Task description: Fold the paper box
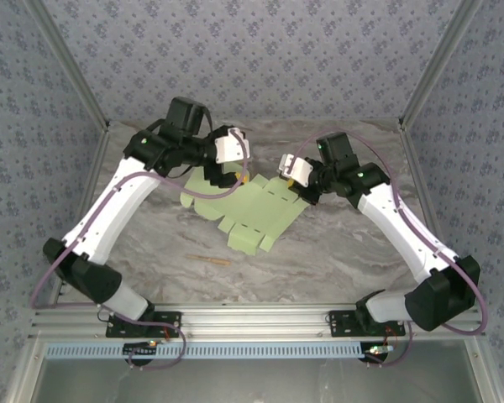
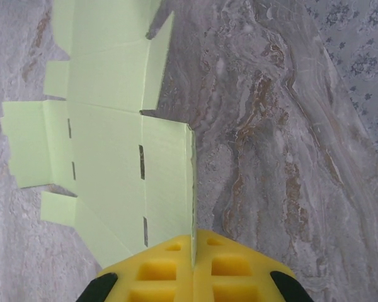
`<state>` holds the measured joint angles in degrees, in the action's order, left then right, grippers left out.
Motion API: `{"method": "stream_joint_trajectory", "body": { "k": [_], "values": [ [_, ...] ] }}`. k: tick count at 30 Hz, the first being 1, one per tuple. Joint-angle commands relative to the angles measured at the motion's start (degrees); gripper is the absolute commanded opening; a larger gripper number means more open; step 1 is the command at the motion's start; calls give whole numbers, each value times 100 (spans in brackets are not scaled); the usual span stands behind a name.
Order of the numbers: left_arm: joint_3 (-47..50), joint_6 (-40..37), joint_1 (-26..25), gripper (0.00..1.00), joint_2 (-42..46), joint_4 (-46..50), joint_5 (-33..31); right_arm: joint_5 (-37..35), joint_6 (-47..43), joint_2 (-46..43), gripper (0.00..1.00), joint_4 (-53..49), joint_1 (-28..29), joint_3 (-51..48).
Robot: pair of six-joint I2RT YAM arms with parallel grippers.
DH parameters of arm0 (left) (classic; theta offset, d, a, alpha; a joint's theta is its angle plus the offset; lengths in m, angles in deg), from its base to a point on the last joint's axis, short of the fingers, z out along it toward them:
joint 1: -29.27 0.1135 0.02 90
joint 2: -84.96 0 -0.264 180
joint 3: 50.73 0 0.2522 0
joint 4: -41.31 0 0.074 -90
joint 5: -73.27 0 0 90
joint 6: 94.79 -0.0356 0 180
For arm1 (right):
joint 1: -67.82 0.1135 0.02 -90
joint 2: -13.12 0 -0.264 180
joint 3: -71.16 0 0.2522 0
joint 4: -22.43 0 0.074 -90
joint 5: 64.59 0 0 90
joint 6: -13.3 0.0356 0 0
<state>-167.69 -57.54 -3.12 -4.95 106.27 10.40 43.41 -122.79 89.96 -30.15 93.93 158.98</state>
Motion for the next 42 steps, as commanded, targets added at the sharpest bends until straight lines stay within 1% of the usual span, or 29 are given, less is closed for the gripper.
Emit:
{"method": "stream_joint_trajectory", "body": {
  "k": [1,3,4,6,10,16,24,26,29,32,35,37,39,40,42],
  "values": [
    [-547,-450,-45,83,-430,1107,-92,-400,-407,5,0,-249,128,263],
    [-816,-515,-59,80,-694,1470,-151,-604,-494,-9,0,-271,211,318],
    [-1110,-542,-71,77,-842,1682,-169,-691,-526,-20,0,-267,250,338],
    [-1470,-533,-101,74,-1115,2085,-126,-875,-556,-33,0,-279,316,400],
    [-1982,-455,-149,62,-1536,2668,-48,-1218,-603,-71,0,-299,426,496],
    [-2326,-318,-154,49,-1910,3046,-183,-1420,-659,-184,0,-303,452,539],
    [-2432,-333,-146,36,-2165,3041,-329,-1306,-792,-380,0,-172,453,438],
    [-2492,-324,-146,34,-2243,3052,-354,-1261,-792,-390,0,-178,462,442],
    [-2556,-291,-137,33,-2320,3024,-485,-1211,-796,-416,0,-207,460,409],
    [-2629,-285,-104,39,-2316,2977,-397,-1232,-793,-407,0,-264,459,384],
    [-2709,-329,-88,39,-2294,3022,-166,-1280,-790,-389,0,-242,465,355],
    [-2723,-286,-73,31,-2331,3058,-138,-1266,-769,-389,0,-197,462,346],
    [-2802,-185,-49,17,-2417,3133,-99,-1220,-697,-389,0,-127,465,366],
    [-2860,-104,-16,13,-2465,3174,-61,-1213,-639,-393,0,-75,461,368],
    [-2963,4,36,10,-2543,3251,31,-1194,-511,-389,0,9,460,381]
  ]
}}
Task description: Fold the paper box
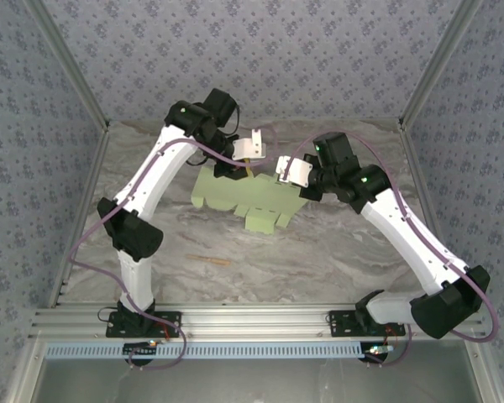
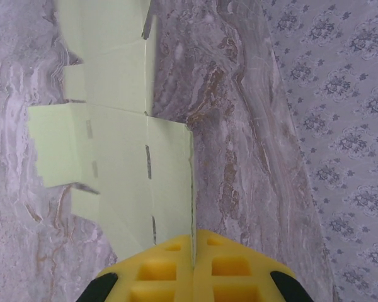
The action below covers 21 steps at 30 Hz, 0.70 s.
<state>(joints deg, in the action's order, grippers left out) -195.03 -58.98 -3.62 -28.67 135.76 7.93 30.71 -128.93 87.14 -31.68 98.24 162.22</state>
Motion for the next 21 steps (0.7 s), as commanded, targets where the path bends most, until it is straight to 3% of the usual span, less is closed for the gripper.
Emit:
{"method": "stream_joint_trajectory", "body": {
  "k": [1,2,3,5,7,9,11,16,21],
  "values": [
    [-269,186,110,8,-186,325,322,86,187,-107,0,211,25,71],
    [-298,235,129,6,-186,318,368,78,296,-115,2,278,12,69],
    [-322,301,171,3,-165,289,442,30,477,-128,10,389,-6,71],
    [-358,470,274,0,-98,162,607,-16,1024,-196,34,564,-79,77],
    [-324,702,442,0,38,-60,811,440,1592,-379,67,831,-311,0],
    [-225,834,590,0,187,-215,1080,1120,2247,-630,79,1130,-684,-245],
    [59,944,764,0,438,-483,1432,1857,2966,-914,83,1668,-1174,-660],
    [1068,1164,1167,0,1124,-1360,2268,3188,4128,-1167,84,3109,-2214,-1903],
    [1502,1289,1346,0,1476,-1774,2596,4021,4724,-819,84,4461,-2577,-2572]
  ]
}}
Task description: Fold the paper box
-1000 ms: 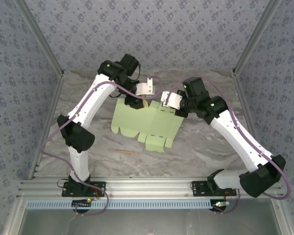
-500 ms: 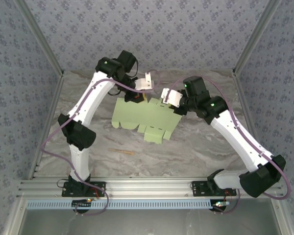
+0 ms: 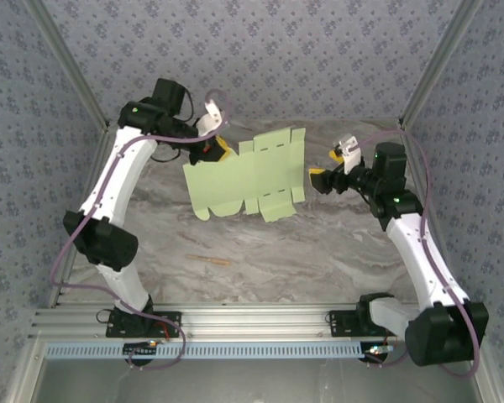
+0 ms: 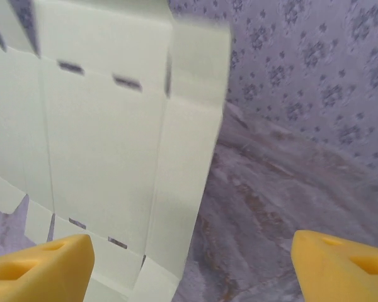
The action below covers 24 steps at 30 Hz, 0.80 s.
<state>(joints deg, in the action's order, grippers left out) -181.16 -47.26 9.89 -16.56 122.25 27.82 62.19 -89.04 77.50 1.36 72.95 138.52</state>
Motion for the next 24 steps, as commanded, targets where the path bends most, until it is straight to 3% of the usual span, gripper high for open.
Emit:
{"method": "stream_joint_trajectory", "body": {
  "k": [1,7,9,14,24],
  "values": [
    [134,122,-4,0,287,-441,614,951,729,274,83,1311,-39,-238],
    [135,107,-5,0,299,-451,737,1659,707,812,77,1862,-29,-154],
    [131,113,-5,0,289,-452,749,1831,678,873,70,1917,-20,-125],
    [135,108,-5,0,264,-464,740,1902,583,918,40,1856,-68,-66],
    [157,149,-4,0,202,-484,775,1745,752,1092,18,2015,-47,97]
  ]
}}
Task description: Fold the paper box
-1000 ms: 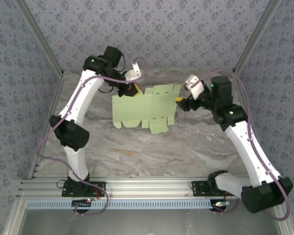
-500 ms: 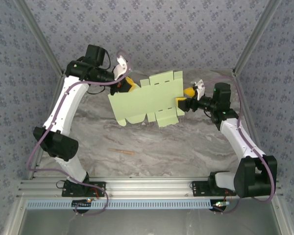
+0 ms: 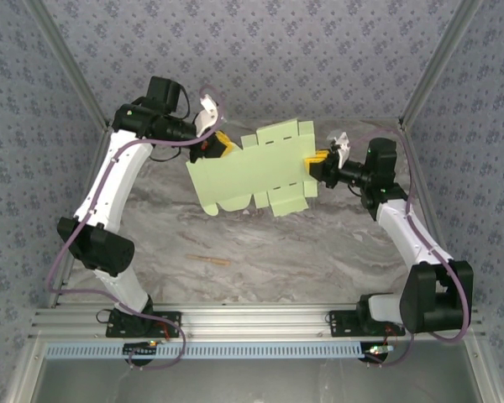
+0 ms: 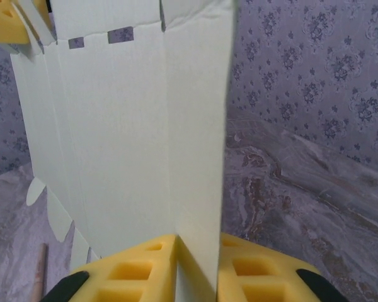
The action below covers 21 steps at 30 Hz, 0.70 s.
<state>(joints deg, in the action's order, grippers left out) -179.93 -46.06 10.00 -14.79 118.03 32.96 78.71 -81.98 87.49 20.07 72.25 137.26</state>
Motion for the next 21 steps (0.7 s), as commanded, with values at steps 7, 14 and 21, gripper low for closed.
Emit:
{"method": "stream_joint_trajectory", "body": {
  "k": [7,14,21],
  "values": [
    [63,286,-16,0,-70,-186,137,-469,-50,-69,3,-210,117,283],
    [883,1572,-7,31,-10,-1165,-211,-2736,-294,-221,0,-2927,620,808],
    [2107,2867,137,48,330,-2372,-1359,-2161,-380,-151,0,-4712,625,830]
  ]
}}
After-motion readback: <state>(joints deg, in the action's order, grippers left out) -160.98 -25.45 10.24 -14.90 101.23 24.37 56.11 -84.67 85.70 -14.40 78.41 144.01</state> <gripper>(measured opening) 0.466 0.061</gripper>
